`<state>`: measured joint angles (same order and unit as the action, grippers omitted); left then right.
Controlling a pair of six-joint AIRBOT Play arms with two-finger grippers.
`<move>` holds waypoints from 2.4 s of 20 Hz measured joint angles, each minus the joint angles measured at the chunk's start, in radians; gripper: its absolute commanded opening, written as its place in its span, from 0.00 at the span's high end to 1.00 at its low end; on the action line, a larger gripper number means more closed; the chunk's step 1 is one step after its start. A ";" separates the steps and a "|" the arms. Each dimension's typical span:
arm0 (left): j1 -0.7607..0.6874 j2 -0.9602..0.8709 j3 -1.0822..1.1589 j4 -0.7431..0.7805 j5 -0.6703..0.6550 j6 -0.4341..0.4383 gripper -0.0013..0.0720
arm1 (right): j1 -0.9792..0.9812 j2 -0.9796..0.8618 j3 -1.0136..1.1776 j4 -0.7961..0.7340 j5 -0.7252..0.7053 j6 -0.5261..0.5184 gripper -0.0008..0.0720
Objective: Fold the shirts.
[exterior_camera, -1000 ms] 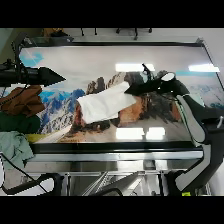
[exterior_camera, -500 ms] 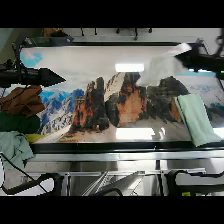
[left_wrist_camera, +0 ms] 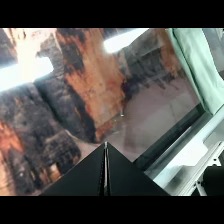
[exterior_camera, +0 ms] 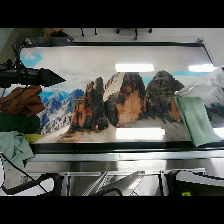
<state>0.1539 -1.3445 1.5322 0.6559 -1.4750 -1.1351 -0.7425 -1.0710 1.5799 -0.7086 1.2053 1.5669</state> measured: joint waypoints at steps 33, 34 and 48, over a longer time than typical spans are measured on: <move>0.000 0.000 0.000 -0.023 -0.032 0.028 0.96 | -0.014 0.039 0.001 -0.586 0.301 0.216 0.96; 0.000 0.000 0.000 -0.037 -0.032 0.027 0.96 | 0.003 0.042 -0.002 -0.539 0.288 0.201 0.96; -0.174 0.513 -0.731 -0.072 0.043 -0.008 0.96 | 0.911 0.505 -0.933 -0.370 -0.009 0.097 0.96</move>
<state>-0.0196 -0.8318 0.8013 0.5842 -1.4315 -1.1431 0.1680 -0.5659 0.6468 -1.0790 1.1965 1.6642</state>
